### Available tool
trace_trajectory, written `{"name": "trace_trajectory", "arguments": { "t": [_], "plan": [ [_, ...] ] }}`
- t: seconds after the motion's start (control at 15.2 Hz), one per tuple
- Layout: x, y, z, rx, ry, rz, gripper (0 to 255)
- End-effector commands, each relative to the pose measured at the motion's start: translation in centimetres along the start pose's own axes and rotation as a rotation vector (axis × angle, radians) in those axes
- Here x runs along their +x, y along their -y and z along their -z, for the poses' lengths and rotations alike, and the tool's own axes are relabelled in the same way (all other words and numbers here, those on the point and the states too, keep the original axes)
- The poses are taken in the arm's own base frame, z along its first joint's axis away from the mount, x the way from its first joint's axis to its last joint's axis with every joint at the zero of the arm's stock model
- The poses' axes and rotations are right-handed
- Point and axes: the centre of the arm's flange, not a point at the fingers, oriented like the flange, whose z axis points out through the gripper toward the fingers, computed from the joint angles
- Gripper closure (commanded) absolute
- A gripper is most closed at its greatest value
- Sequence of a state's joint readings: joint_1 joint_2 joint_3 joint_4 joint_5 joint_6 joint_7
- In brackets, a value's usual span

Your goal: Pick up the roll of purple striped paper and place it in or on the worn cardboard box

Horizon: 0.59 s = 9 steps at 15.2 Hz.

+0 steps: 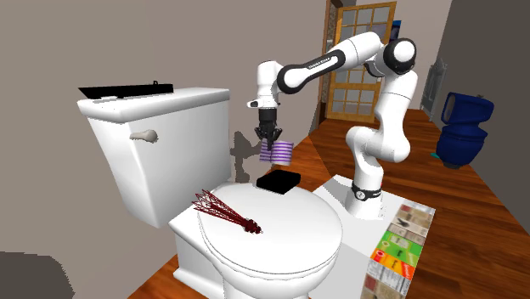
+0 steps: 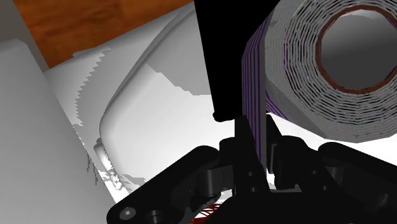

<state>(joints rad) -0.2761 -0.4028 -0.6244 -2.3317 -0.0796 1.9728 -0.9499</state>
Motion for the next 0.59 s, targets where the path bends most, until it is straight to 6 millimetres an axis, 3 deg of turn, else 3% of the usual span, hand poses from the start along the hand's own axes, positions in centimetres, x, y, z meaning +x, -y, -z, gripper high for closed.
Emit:
{"name": "trace_trajectory", "arguments": {
  "t": [0.0,0.13,0.2,0.53],
  "plan": [
    [0.0,0.0,-0.01,0.0,-0.001,0.0,255],
    [0.0,0.0,-0.01,0.0,-0.001,0.0,255],
    [0.0,0.0,-0.01,0.0,-0.001,0.0,0],
    [0.0,0.0,-0.01,0.0,-0.001,0.0,0]
  ]
}}
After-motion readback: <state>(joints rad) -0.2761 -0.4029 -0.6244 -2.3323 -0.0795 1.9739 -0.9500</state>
